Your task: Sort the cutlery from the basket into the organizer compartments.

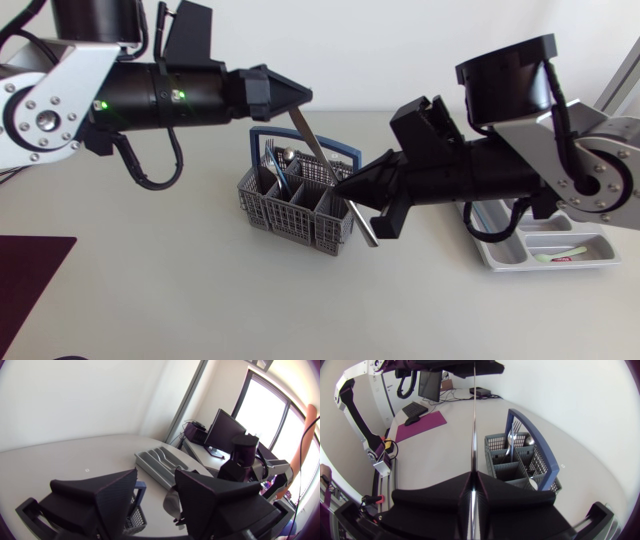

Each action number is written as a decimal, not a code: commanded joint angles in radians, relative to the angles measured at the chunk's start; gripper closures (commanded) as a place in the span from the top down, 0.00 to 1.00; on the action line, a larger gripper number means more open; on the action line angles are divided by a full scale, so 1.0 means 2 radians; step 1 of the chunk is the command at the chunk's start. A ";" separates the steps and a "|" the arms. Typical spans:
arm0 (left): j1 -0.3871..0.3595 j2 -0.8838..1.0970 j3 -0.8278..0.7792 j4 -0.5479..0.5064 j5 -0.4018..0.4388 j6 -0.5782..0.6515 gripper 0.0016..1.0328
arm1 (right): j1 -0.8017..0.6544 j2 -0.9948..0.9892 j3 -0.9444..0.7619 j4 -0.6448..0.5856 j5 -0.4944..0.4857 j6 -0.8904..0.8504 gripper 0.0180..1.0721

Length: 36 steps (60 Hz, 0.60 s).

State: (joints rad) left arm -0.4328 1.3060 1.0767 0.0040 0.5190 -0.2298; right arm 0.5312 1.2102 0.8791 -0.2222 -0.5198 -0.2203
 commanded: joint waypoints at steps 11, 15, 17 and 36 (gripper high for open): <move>0.081 -0.030 0.035 0.001 -0.005 -0.025 0.58 | -0.032 -0.050 -0.035 -0.034 -0.001 -0.018 0.05; 0.107 -0.036 0.036 0.001 -0.005 -0.027 0.58 | -0.046 -0.062 -0.041 -0.044 -0.002 -0.024 0.05; 0.116 -0.038 0.036 0.001 -0.004 -0.026 0.58 | -0.053 -0.068 -0.043 -0.049 -0.002 -0.028 0.05; 0.167 -0.035 -0.011 -0.020 -0.011 0.060 0.58 | -0.251 -0.095 -0.045 -0.101 -0.046 -0.107 0.05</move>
State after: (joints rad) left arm -0.1070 1.2430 1.1004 -0.0143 0.5064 -0.1749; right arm 0.1169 1.0267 0.8028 -0.4088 -0.5896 -0.3725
